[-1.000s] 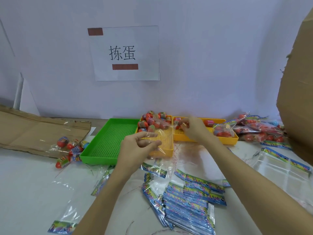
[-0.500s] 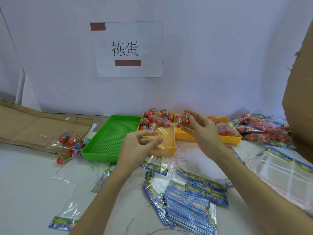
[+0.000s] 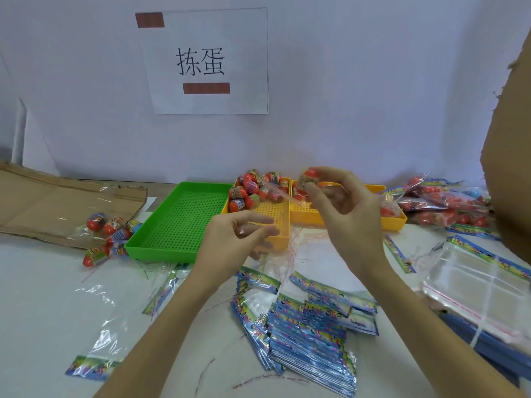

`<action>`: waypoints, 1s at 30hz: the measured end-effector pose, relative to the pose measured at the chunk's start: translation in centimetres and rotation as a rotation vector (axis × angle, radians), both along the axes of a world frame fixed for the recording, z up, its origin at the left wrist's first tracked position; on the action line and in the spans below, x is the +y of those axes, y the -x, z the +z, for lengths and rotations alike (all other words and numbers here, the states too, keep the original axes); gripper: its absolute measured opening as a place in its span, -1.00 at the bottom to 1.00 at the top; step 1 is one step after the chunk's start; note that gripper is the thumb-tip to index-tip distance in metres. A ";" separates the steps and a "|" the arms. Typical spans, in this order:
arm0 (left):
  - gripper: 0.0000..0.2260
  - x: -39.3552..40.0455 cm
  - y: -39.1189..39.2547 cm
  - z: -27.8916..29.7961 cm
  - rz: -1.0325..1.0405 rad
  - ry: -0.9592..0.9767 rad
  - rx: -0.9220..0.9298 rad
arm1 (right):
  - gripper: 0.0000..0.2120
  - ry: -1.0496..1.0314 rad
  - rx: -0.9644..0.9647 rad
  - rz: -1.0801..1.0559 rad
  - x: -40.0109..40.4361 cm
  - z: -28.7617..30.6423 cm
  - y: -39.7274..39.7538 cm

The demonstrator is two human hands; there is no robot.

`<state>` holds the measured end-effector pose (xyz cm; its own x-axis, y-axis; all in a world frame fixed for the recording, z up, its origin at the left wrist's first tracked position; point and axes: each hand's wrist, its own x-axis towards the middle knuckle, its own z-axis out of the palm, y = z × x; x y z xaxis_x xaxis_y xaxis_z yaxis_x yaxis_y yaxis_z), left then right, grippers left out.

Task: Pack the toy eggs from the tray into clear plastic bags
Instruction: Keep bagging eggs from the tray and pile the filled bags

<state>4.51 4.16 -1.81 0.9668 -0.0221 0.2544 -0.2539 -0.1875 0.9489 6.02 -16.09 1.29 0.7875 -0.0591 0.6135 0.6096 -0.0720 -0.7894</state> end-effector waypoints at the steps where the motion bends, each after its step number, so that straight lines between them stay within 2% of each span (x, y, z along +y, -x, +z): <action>1: -0.87 0.0 0.0 0.0 -0.011 -0.010 0.002 | -0.78 0.040 -0.029 0.013 0.4 -0.1 0.2; 7: -0.82 -0.4 0.0 0.0 -0.094 -0.029 -0.027 | -0.77 0.205 -0.070 -0.039 1.2 -0.5 0.5; 11: -0.71 -0.5 0.2 0.1 -0.107 -0.025 -0.057 | -0.78 0.243 -0.062 -0.053 1.1 -0.5 0.5; 18: -0.71 -0.1 0.4 0.2 -0.098 -0.037 -0.092 | -0.78 0.256 0.026 0.043 1.3 -0.6 0.6; 25: -0.78 -0.3 0.4 0.3 -0.109 -0.040 -0.102 | -0.79 0.360 -0.016 -0.033 1.5 -0.8 1.0; 30: -0.92 -0.4 0.4 0.1 -0.114 -0.061 -0.170 | -0.80 0.455 -0.024 -0.057 1.2 -0.7 0.9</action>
<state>4.10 3.75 -1.74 0.9003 -0.1493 0.4089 -0.4327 -0.2039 0.8782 5.10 -14.84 0.60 0.7757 0.1782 0.6054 0.6128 -0.4419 -0.6551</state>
